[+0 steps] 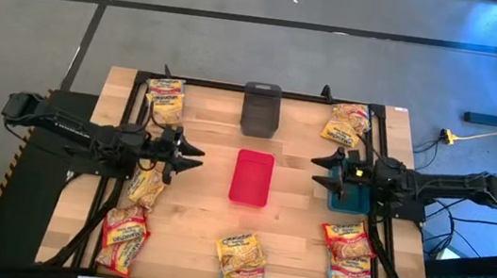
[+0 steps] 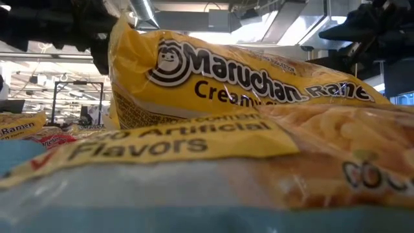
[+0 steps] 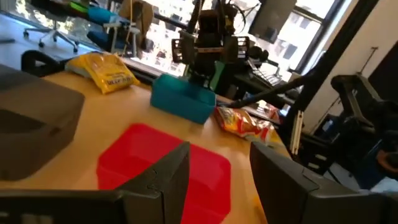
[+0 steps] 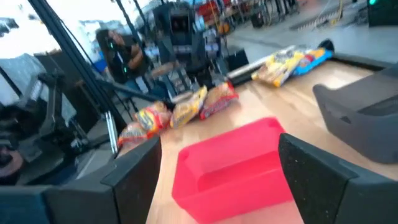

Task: Sort Maruchan noodles
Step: Put the yellow noodle pack into the red bin

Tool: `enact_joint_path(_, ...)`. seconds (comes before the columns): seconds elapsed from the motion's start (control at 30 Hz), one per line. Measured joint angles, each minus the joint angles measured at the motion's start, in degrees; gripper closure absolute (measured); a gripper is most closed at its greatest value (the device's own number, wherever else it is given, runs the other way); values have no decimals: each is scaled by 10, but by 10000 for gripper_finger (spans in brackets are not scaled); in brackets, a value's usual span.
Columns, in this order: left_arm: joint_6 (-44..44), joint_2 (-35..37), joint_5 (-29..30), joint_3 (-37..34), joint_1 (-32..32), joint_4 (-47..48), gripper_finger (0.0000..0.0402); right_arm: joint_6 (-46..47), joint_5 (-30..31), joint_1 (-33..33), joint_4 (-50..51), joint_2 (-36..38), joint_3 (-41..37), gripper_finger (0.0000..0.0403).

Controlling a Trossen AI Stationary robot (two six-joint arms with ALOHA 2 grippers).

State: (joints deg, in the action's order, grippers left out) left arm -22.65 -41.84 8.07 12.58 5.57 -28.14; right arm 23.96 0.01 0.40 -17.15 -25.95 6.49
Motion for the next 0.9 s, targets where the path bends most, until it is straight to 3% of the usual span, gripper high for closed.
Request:
enact_joint_path(0.2, 17, -24, 19, 41, 28, 36, 239, -17, -10, 0, 7, -68, 35, 109)
enact_joint_path(0.47, -8, -108, 41, 78, 87, 43, 239, 12, -70, 11, 6, -133, 60, 109)
enact_joint_path(0.9, -71, -178, 75, 83, 144, 38, 239, -2, 24, 131, 7, -246, 120, 109)
